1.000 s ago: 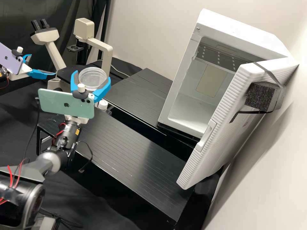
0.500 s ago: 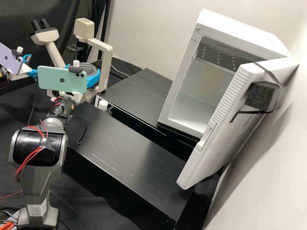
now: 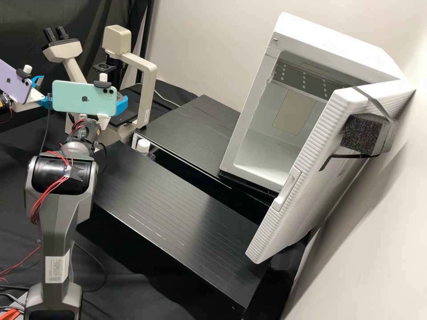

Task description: Take out the petri dish and place it under the microscope.

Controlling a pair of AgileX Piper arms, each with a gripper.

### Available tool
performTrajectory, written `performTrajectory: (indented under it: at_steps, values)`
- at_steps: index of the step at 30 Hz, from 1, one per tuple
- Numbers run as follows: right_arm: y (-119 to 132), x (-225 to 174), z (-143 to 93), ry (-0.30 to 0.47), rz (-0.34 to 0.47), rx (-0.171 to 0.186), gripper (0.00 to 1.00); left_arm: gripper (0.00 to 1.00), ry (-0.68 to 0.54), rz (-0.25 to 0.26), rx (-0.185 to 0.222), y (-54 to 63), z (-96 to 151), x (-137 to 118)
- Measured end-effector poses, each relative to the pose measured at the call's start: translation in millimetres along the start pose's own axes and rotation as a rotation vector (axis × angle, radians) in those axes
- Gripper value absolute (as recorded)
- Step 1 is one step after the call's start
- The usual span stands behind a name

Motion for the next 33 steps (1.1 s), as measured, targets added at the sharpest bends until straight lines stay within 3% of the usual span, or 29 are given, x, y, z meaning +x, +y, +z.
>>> performTrajectory:
  at_steps: [6, 14, 22, 28, 33]
  values:
    - [1.7, 23.2, -8.2, 0.009, 0.004, -0.027, 0.00, 1.00, 0.000, 0.000, 0.000, 0.0, 0.0, 0.0]
    - [-15.9, 48.1, -16.0, 0.028, -0.018, -0.038, 0.00, 1.00, 0.000, 0.000, 0.000, 0.0, 0.0, 0.0]
    - [-36.6, 78.1, -3.3, -0.008, -0.079, -0.040, 0.00, 1.00, 0.000, 0.000, 0.000, 0.0, 0.0, 0.0]
    - [-40.4, 96.7, 15.8, -0.059, -0.100, -0.020, 0.00, 1.00, 0.000, 0.000, 0.000, 0.0, 0.0, 0.0]
    - [-39.4, 111.9, 33.5, -0.098, -0.099, 0.050, 0.00, 1.00, 0.000, 0.000, 0.000, 0.0, 0.0, 0.0]
